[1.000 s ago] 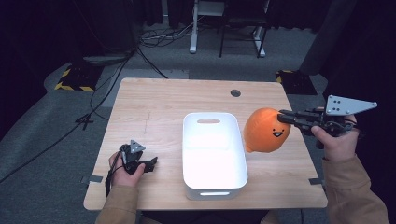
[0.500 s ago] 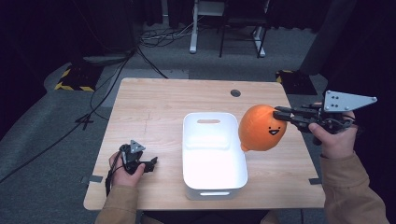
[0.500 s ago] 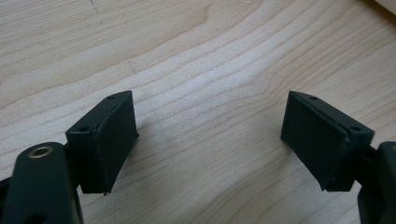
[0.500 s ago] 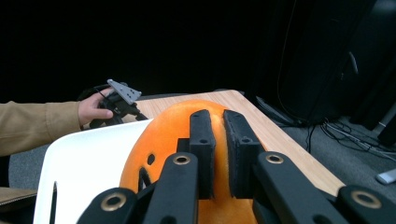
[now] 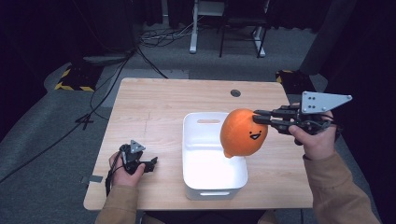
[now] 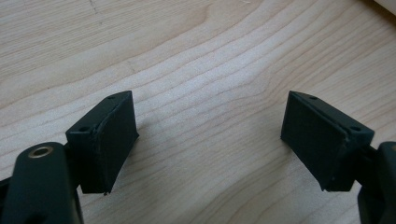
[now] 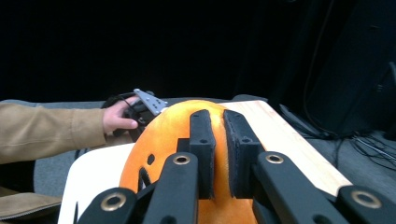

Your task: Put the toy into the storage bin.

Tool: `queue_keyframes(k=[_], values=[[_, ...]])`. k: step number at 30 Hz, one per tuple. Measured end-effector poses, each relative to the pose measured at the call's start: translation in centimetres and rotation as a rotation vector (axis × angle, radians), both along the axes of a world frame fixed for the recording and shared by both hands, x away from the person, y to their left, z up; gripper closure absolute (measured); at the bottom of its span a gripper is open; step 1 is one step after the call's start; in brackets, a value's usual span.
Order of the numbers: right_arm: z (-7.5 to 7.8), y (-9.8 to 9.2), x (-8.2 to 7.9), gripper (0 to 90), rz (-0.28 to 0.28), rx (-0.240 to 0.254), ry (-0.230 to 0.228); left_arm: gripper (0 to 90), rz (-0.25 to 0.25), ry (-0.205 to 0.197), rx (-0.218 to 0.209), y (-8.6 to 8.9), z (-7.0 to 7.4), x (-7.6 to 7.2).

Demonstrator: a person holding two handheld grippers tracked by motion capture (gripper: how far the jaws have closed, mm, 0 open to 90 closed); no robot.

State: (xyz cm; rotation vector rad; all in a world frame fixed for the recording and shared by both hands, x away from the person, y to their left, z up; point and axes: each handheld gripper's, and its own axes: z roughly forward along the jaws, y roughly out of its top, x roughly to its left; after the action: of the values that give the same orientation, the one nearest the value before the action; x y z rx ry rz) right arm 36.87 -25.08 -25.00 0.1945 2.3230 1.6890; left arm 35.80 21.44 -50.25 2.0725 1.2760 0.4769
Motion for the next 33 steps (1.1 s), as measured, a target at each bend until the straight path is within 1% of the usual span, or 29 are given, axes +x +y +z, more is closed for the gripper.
queue_keyframes(k=[2, 3, 5, 6, 7, 8, 11, 16, 22, 26, 27, 33], values=[[-0.2, 0.7, 0.0, 83.2, 0.019, 0.005, 0.002, 18.7, -0.001, -0.001, 0.002, 0.0, 0.0, 0.0], [-0.3, 1.4, -0.1, 83.2, 0.032, 0.012, 0.006, 18.7, 0.000, -0.001, 0.001, 0.0, 0.0, 0.0], [-0.4, 1.7, -0.2, 83.2, 0.038, 0.014, 0.011, 18.7, -0.001, -0.001, 0.002, 0.0, 0.0, 0.0], [-0.7, 2.3, -0.3, 83.2, 0.049, 0.021, 0.017, 18.7, -0.003, -0.001, 0.002, 0.0, 0.0, 0.0], [-0.7, 2.3, -0.3, 83.2, 0.049, 0.021, 0.017, 18.7, -0.003, -0.001, 0.002, 0.0, 0.0, 0.0], [-0.9, 2.9, -0.3, 83.2, 0.063, 0.021, 0.020, 18.7, -0.003, -0.002, 0.002, 0.0, 0.0, 0.0], [-1.3, 3.7, -0.3, 83.2, 0.079, 0.023, 0.031, 18.7, -0.004, -0.002, 0.002, 0.0, 0.0, 0.0], [-1.9, 4.6, -0.4, 83.2, 0.094, 0.016, 0.037, 18.7, -0.004, -0.002, 0.002, 0.0, 0.0, 0.0], [-2.9, 5.7, -0.6, 83.2, 0.110, 0.012, 0.054, 18.7, -0.005, 0.000, 0.002, 0.0, 0.0, 0.0], [-3.7, 6.7, -1.1, 83.2, 0.122, 0.018, 0.067, 18.7, -0.005, 0.000, 0.002, 0.0, 0.0, 0.0], [-3.7, 6.7, -1.1, 83.2, 0.122, 0.018, 0.067, 18.7, -0.004, -0.001, 0.004, 0.0, 0.0, 0.0], [-4.6, 7.7, -1.8, 83.2, 0.145, 0.008, 0.083, 18.7, -0.007, 0.004, 0.001, 0.0, 0.0, 0.0]])
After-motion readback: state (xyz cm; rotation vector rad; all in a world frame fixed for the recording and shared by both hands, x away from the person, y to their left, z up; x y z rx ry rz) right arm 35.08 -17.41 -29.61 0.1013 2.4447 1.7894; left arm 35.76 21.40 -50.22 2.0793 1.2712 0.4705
